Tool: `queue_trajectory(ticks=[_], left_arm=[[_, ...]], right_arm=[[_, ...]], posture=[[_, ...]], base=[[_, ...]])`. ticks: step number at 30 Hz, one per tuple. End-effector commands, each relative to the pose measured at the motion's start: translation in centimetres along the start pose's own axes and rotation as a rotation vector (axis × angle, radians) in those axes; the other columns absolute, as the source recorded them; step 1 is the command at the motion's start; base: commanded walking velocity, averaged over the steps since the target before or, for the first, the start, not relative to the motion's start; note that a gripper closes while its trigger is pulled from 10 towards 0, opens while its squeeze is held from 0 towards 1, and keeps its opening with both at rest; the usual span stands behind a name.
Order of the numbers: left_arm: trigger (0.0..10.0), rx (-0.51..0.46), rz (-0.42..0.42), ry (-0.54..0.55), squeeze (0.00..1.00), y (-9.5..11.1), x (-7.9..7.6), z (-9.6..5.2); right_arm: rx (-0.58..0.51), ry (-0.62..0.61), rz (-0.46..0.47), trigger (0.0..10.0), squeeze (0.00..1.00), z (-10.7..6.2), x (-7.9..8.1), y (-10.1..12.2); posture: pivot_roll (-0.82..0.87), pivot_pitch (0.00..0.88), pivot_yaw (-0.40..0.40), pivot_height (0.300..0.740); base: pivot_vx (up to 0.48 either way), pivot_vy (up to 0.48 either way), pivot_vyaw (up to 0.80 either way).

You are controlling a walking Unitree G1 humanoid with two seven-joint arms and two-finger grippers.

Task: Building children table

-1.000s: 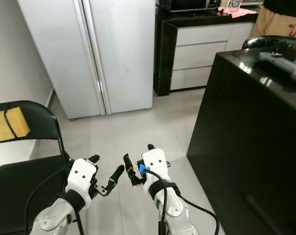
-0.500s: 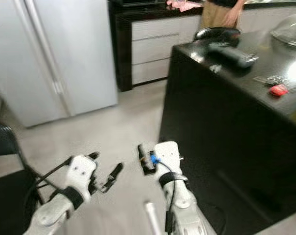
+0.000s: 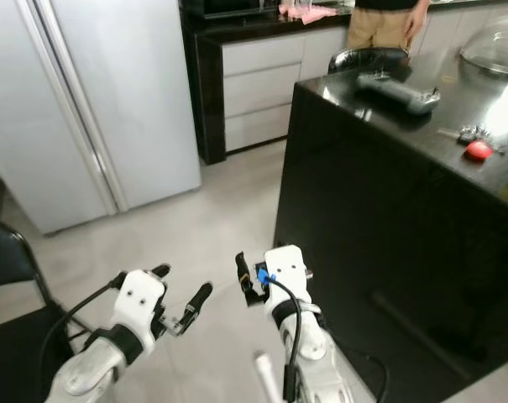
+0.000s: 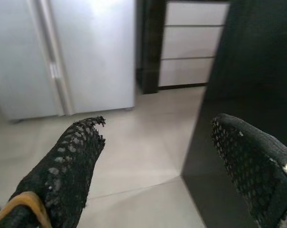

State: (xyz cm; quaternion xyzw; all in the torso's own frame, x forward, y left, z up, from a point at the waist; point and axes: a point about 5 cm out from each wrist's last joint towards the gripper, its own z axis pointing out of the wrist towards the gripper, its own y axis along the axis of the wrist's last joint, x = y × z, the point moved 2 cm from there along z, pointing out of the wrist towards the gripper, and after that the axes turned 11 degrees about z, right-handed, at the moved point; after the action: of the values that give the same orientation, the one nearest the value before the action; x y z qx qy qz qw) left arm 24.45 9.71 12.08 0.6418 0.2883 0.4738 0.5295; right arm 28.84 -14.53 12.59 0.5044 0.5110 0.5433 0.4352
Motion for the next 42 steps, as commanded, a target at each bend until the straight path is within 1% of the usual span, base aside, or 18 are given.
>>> queue_trajectory(ticks=[1, 3, 6, 7, 8, 9, 12, 13, 15, 16, 17, 18, 21, 24, 29, 35, 38, 42], left_arm=[[10.0, 0.009, -0.001, 0.058, 0.0, -0.2, 1.5, 0.0], [10.0, 0.011, 0.005, 0.086, 0.0, -0.3, 2.3, 0.1], [10.0, 0.052, 0.019, 0.188, 0.0, -1.3, 5.8, 0.0], [10.0, 0.052, 0.019, 0.188, 0.0, -1.3, 5.8, 0.0], [10.0, 0.079, 0.027, 0.229, 0.0, -2.1, 7.2, -0.4], [10.0, 0.079, 0.027, 0.229, 0.0, -2.1, 7.2, -0.4], [10.0, 0.135, 0.031, 0.297, 0.0, -3.8, 9.3, -1.3], [10.0, 0.135, 0.031, 0.297, 0.0, -3.8, 9.3, -1.3], [10.0, 0.217, 0.041, 0.35, 0.0, -6.0, 10.9, -2.7], [10.0, 0.217, 0.041, 0.35, 0.0, -6.0, 10.9, -2.7], [10.0, 0.311, 0.058, 0.38, 0.0, -8.5, 12.1, -4.3], [10.0, 0.357, 0.063, 0.392, 0.0, -9.6, 12.7, -5.1], [10.0, 0.384, 0.063, 0.4, 0.0, -10.3, 13.0, -5.6], [10.0, 0.492, 0.105, 0.381, 0.0, -12.7, 13.5, -7.3], [10.0, 0.57, 0.115, 0.388, 0.0, -14.4, 13.6, -8.6], [10.0, 0.587, 0.113, 0.365, 0.0, -14.9, 13.1, -9.0], [10.0, 0.628, 0.121, 0.321, 0.0, -16.1, 12.1, -10.1], [10.0, 0.653, 0.136, 0.296, 0.0, -16.7, 11.8, -10.9]], right_arm=[[-0.02, -0.046, 0.02, 10.0, 0.0, 0.2, -1.4, 0.2], [-0.034, -0.067, 0.016, 10.0, 0.0, 0.3, -2.3, 0.5], [-0.029, -0.149, -0.028, 10.0, 0.0, 0.7, -5.6, 0.4], [-0.029, -0.149, -0.028, 10.0, 0.0, 0.7, -5.6, 0.4], [-0.015, -0.173, -0.037, 10.0, 0.0, 0.7, -6.8, -0.1], [-0.015, -0.173, -0.037, 10.0, 0.0, 0.7, -6.8, -0.1], [0.019, -0.224, -0.053, 10.0, 0.0, 0.2, -9.0, -1.2], [0.019, -0.224, -0.053, 10.0, 0.0, 0.2, -9.0, -1.2], [0.081, -0.275, -0.076, 10.0, 0.0, -0.6, -11.0, -3.1], [0.081, -0.275, -0.076, 10.0, 0.0, -0.6, -11.0, -3.1], [0.152, -0.312, -0.087, 10.0, 0.0, -1.7, -12.7, -5.2], [0.186, -0.333, -0.089, 10.0, 0.0, -2.3, -13.5, -6.1], [0.207, -0.346, -0.088, 10.0, 0.0, -2.7, -14.0, -6.7], [0.296, -0.424, -0.077, 10.0, 0.0, -4.5, -16.0, -8.8], [0.361, -0.453, -0.096, 10.0, 0.0, -5.7, -16.7, -10.3], [0.374, -0.463, -0.083, 10.0, 0.0, -6.1, -16.6, -11.0], [0.386, -0.411, -0.118, 10.0, 0.0, -5.9, -15.6, -11.9], [0.395, -0.415, -0.106, 10.0, 0.0, -6.0, -15.3, -12.4]], posture=[[0.0, 0.061, 0.008, 0.715], [0.01, 0.061, 0.006, 0.71], [0.01, 0.066, 0.005, 0.695], [0.01, 0.066, 0.005, 0.695], [0.02, 0.072, 0.006, 0.69], [0.02, 0.072, 0.006, 0.69], [0.02, 0.076, 0.005, 0.68], [0.02, 0.076, 0.005, 0.68], [0.01, 0.085, 0.009, 0.67], [0.01, 0.085, 0.009, 0.67], [0.01, 0.09, 0.007, 0.66], [0.01, 0.095, 0.008, 0.655], [0.01, 0.095, 0.008, 0.65], [0.02, 0.11, 0.004, 0.635], [0.02, 0.127, 0.009, 0.62], [0.03, 0.144, 0.017, 0.61], [0.04, 0.186, 0.035, 0.595], [0.05, 0.197, 0.039, 0.58]], base=[[0.0, 0.0, 0.0], [0.0, 0.0, 0.0], [0.0, 0.0, 0.0], [0.0, 0.0, 0.0], [0.0, 0.0, 0.0], [0.0, 0.0, 0.0], [0.0, 0.0, 0.0], [0.0, 0.0, 0.0], [0.0, 0.0, 0.0], [0.0, 0.0, 0.0], [0.0, 0.0, 0.0], [0.0, 0.0, 0.0], [0.0, 0.0, 0.0], [0.0, 0.0, 0.0], [0.0, 0.0, 0.0], [0.0, 0.0, 0.0], [0.0, 0.0, 0.0], [0.0, 0.0, 0.0]])
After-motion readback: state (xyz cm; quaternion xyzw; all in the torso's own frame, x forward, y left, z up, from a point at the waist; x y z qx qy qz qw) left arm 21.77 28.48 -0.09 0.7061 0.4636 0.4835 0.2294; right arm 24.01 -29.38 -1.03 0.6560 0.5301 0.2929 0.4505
